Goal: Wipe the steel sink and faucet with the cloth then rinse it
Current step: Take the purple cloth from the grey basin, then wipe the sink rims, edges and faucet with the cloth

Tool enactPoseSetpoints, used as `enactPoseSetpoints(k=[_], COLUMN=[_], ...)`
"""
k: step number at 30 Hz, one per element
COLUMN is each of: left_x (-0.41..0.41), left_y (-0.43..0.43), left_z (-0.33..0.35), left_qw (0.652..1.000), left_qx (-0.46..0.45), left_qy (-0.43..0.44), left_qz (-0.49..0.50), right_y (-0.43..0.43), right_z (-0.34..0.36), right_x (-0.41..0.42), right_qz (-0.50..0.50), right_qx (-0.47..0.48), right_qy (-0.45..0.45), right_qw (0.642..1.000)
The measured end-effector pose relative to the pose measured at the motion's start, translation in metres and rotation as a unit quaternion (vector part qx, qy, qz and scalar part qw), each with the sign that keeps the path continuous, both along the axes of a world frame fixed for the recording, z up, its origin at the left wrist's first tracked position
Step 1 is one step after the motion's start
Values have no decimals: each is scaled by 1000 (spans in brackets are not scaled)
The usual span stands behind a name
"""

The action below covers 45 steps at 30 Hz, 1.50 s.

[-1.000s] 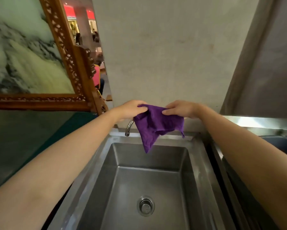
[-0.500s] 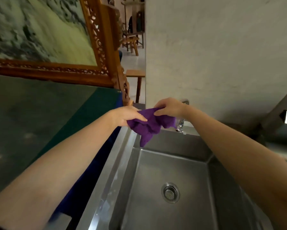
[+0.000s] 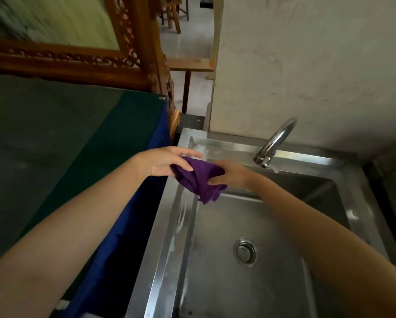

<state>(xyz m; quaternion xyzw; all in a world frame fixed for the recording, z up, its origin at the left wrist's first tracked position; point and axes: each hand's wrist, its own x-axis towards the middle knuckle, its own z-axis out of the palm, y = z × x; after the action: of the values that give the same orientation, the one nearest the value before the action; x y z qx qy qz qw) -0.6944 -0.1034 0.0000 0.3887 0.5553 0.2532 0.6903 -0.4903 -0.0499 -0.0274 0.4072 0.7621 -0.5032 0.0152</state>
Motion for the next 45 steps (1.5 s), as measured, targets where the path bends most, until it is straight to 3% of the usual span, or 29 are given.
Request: enactPoseSetpoints(k=[2, 5, 10, 15, 21, 24, 26, 29, 31, 36, 40, 42, 45], left_x=[-4, 0, 4, 13, 32, 29, 21, 2, -8, -8, -10, -10, -9], left_y=[2, 5, 17, 55, 116, 134, 136, 127, 114, 94, 90, 90, 90], left_z=[-16, -47, -88, -110, -127, -146, -162, -184, -194, -208, -211, -211, -210], left_qw=[999, 995, 974, 946, 918, 909, 888, 808, 772, 756, 739, 737, 736], left_qx=[-39, -67, -20, 65, 156, 176, 203, 256, 233, 210, 221, 222, 227], left_qy=[-14, 61, 146, 218, 246, 299, 374, 521, 590, 619, 635, 637, 637], left_qz=[6, 42, 170, 231, 269, 230, 175, 101, 45, -22, -36, -36, -30], right_y=[3, 10, 25, 50, 88, 98, 102, 109, 115, 120, 120, 125, 133], right_z=[-17, -41, -75, -90, -98, -117, -137, -162, -169, -171, -176, -172, -168], right_x=[-4, -14, -23, -36, -60, -71, -75, -74, -73, -71, -43, -28, -21], right_qz=[-29, -40, -133, -277, -438, -370, -278, -160, -144, -148, -285, -336, -379], right_qx=[8, -19, 27, 121, 135, 185, 241, 301, 318, 399, 423, 406, 321], right_qy=[-8, -28, -16, 22, 104, 101, 36, -90, -104, -111, -170, -210, -244], right_qw=[1000, 999, 991, 953, 883, 905, 929, 936, 931, 898, 843, 823, 833])
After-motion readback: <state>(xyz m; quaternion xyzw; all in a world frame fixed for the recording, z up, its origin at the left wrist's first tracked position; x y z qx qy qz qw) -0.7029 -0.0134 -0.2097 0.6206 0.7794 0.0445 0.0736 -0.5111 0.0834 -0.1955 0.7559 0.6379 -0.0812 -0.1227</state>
